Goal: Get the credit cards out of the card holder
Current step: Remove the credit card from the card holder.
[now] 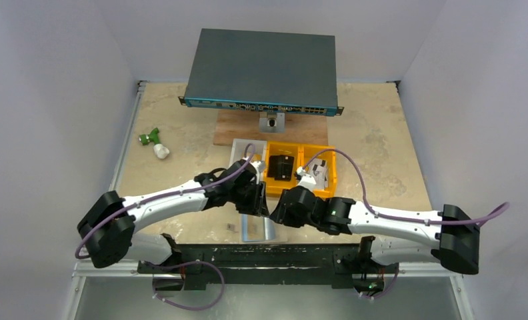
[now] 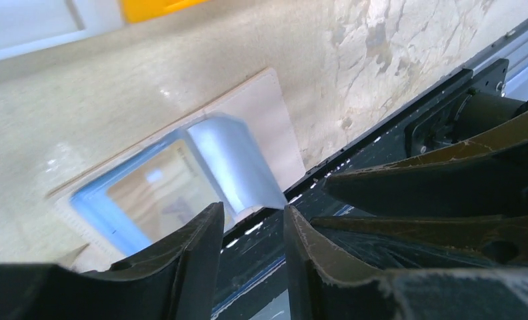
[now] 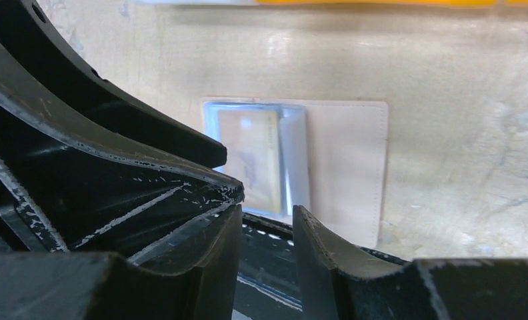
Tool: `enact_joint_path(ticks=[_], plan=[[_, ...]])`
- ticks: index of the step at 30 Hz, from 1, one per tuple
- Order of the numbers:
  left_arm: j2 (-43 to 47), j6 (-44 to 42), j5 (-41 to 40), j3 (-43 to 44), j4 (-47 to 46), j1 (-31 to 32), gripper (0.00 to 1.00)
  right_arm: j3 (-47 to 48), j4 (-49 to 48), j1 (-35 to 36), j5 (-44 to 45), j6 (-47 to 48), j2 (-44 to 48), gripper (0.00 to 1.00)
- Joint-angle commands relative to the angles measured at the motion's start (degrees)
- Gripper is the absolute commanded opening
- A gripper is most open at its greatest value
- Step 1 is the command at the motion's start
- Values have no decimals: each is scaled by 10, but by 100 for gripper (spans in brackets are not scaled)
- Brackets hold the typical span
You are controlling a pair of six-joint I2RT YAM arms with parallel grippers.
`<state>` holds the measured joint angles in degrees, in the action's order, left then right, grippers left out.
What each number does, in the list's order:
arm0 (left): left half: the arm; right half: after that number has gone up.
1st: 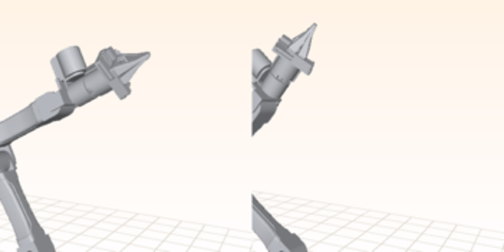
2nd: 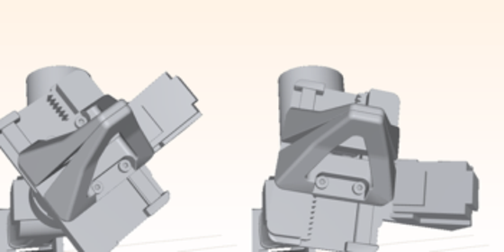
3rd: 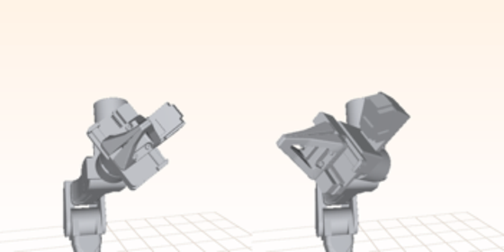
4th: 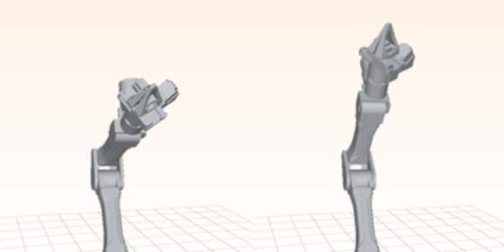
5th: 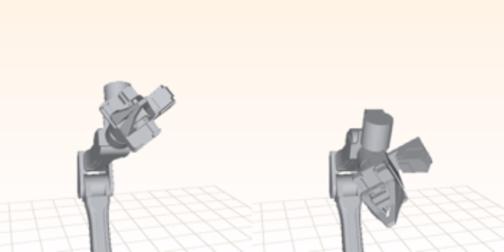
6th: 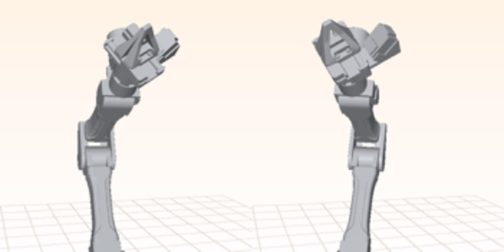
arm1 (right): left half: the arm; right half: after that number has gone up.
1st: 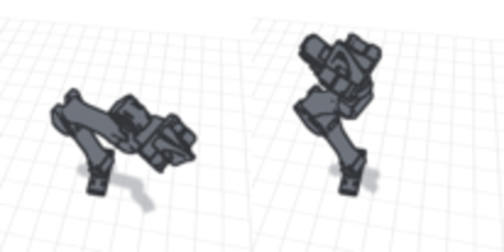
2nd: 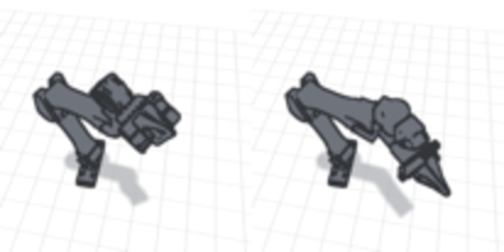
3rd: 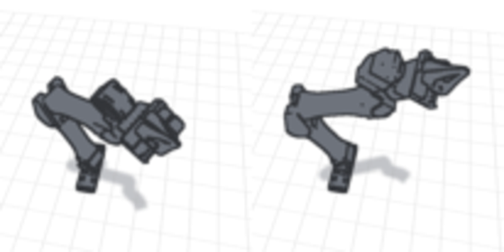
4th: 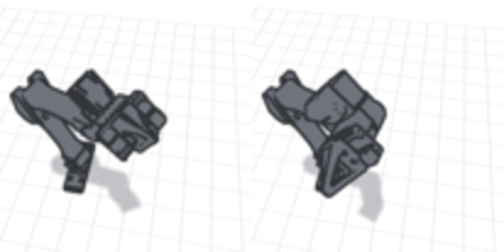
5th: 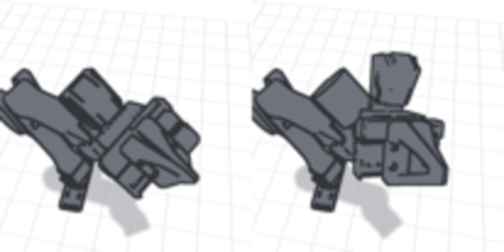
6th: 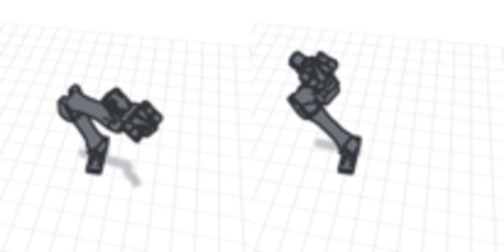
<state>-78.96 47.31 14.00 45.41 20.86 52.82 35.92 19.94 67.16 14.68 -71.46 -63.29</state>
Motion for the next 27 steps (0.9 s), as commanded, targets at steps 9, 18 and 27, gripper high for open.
enact_joint_path(ticks=[9,18,27], plan=[[163,42,-77,-135,78,-94,34,184,61,74,66,49,-190,50],[264,51,-87,-182,120,-151,32,282,135,82,97,69,-325,58],[262,40,-59,-187,107,-156,30,319,152,88,95,76,-386,59]])
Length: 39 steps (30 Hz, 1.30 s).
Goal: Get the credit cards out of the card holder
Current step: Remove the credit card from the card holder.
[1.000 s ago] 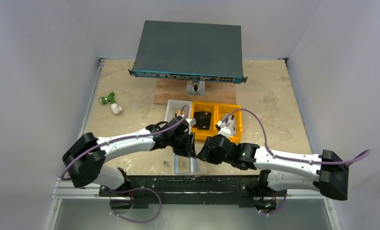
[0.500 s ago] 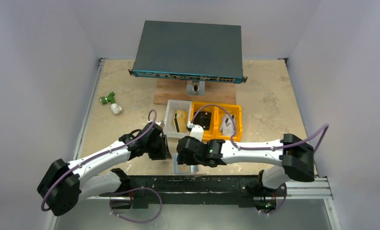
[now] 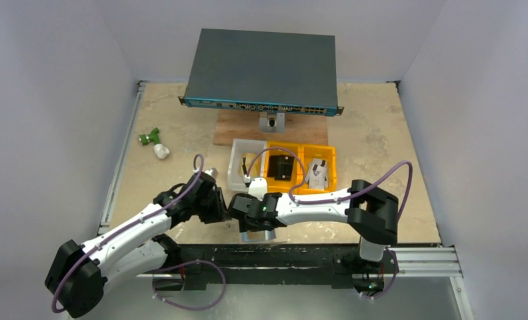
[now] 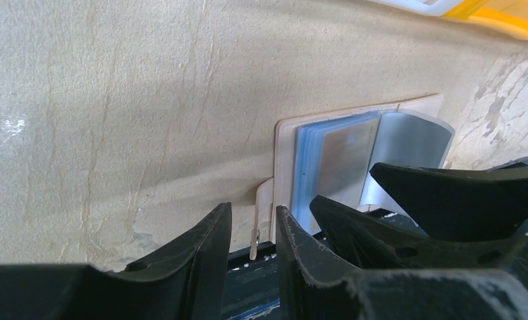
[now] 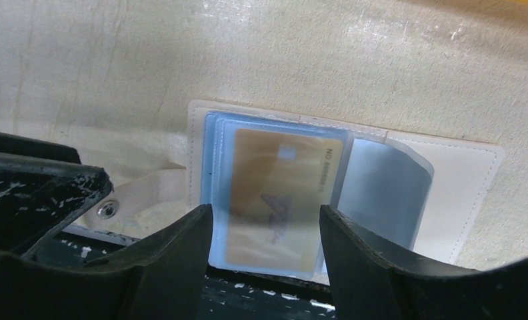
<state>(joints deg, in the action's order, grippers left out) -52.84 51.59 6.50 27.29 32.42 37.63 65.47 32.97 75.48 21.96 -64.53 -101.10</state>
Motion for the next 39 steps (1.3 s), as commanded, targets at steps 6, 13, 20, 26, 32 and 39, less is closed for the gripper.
enact_joint_path(ticks=[6,13,20,26,32,39], plan=[[-9,-10,30,-5,-20,-4,28,27,22,7,14,9,-34,59],[-26,-21,56,-6,-36,-4,26,-8,-4,7,-5,-3,-22,43],[-54,-43,98,2,-56,-3,24,-49,-53,6,-34,-10,8,21],[-61,-48,119,11,-61,1,22,-79,-97,6,-42,-13,42,7],[-62,-44,107,26,-50,23,21,-101,-131,3,-46,-16,71,3],[-53,-33,74,41,-31,54,21,-149,-183,-7,-61,-28,121,1]])
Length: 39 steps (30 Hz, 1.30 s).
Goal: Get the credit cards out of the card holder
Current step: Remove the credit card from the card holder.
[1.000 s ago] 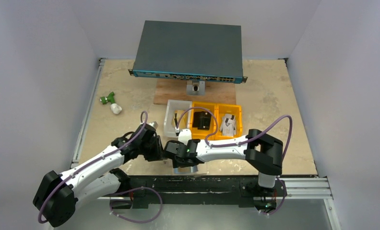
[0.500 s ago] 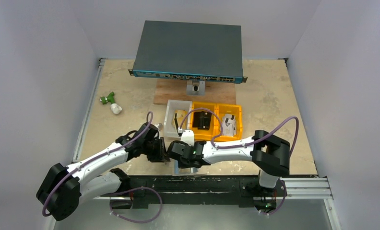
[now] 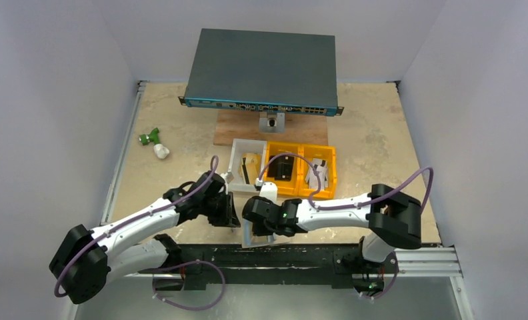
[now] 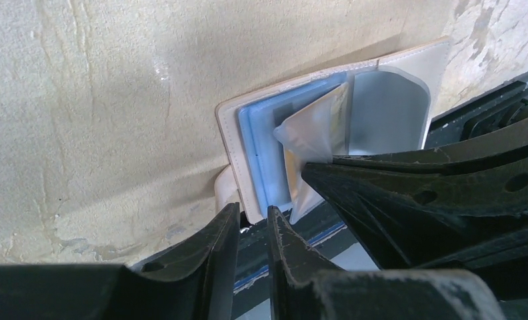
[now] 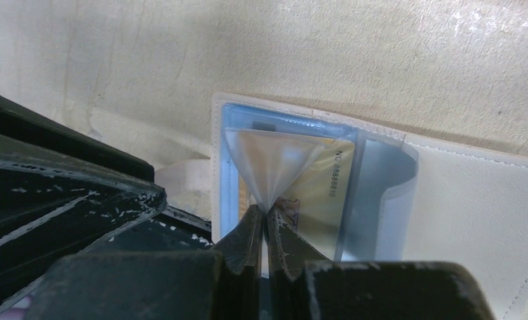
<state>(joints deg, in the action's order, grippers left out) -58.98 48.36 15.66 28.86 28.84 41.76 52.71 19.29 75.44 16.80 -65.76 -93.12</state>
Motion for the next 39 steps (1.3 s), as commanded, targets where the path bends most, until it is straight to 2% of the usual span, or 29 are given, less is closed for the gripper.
enact_joint_path(ticks=[1,15,21,29,39], plan=[[6,1,-19,26,4,17,21,-31,-57,-10,-12,-18,50,0],[-95,31,0,34,-83,69,16,-210,-287,-66,-109,-86,144,0],[-124,33,-1,51,-95,78,15,-242,-328,-75,-124,-103,165,0],[-106,30,-25,62,-70,82,16,-280,-376,-86,-140,-122,185,1],[-161,48,-7,63,-122,103,14,-299,-398,-93,-145,-128,196,4]])
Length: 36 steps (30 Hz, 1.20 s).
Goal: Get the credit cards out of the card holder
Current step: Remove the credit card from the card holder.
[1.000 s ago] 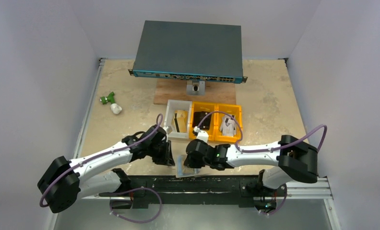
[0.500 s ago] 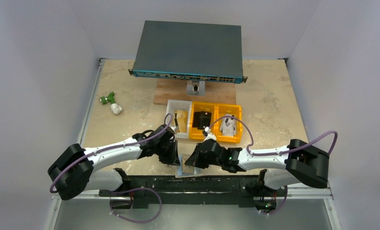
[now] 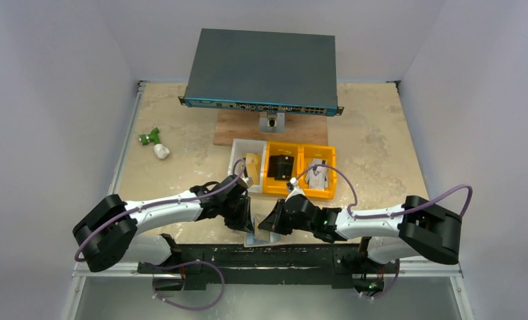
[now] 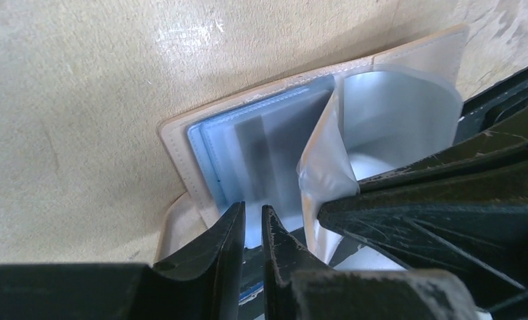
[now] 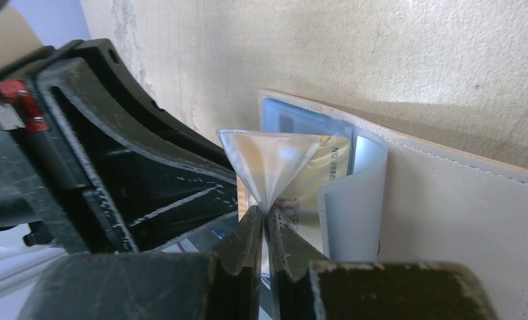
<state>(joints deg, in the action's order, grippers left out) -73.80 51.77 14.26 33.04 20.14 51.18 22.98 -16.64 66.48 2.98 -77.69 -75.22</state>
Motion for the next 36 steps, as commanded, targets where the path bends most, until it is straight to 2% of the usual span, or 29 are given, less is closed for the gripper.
enact_joint_path(ticks=[1,6,8,14,18,28,36], plan=[[-16,15,9,23,-40,10,14,-1,-39,-3,-7,-9,17,5],[-17,21,10,26,-54,15,13,0,-34,-3,-7,-7,20,13],[-21,22,13,29,-59,17,13,3,-26,-3,-6,-6,21,21],[-38,28,21,28,-78,21,13,32,53,-3,19,10,39,41],[-39,29,22,32,-81,24,13,43,113,-3,49,13,71,50],[-64,31,25,62,-80,49,14,52,242,-3,94,13,138,50],[-71,37,-4,76,-57,64,14,82,320,7,128,26,139,33]])
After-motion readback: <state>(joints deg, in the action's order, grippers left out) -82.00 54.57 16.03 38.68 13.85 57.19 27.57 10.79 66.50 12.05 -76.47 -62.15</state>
